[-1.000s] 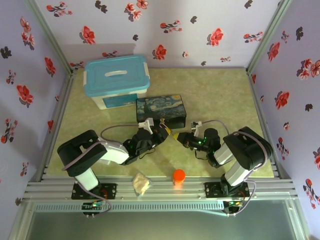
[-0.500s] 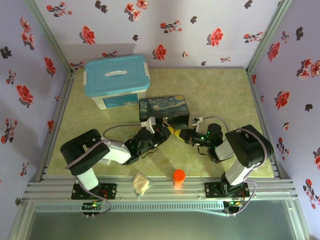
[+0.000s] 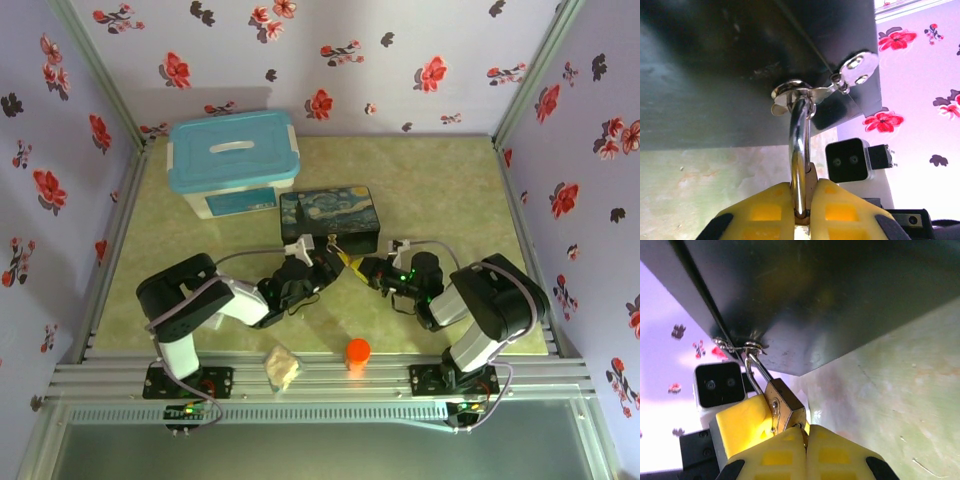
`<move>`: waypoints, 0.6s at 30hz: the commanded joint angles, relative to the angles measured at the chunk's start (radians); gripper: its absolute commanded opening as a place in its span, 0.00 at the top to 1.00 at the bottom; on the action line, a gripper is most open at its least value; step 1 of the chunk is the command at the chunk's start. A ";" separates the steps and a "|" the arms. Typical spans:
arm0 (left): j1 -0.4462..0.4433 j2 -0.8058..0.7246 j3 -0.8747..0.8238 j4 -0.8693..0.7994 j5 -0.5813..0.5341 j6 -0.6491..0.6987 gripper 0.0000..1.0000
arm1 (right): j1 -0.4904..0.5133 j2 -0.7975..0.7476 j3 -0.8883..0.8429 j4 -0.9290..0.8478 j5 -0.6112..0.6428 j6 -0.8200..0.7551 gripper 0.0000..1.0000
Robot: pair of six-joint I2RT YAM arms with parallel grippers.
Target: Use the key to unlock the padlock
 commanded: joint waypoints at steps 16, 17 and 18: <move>-0.064 -0.069 0.032 -0.213 0.016 0.041 1.00 | 0.071 -0.392 0.079 -0.854 0.240 -0.428 0.67; -0.061 -0.073 0.029 -0.216 0.012 0.046 1.00 | 0.087 -0.452 0.100 -0.985 0.299 -0.497 0.66; -0.058 -0.077 0.029 -0.218 0.010 0.051 1.00 | 0.103 -0.502 0.116 -1.073 0.346 -0.554 0.65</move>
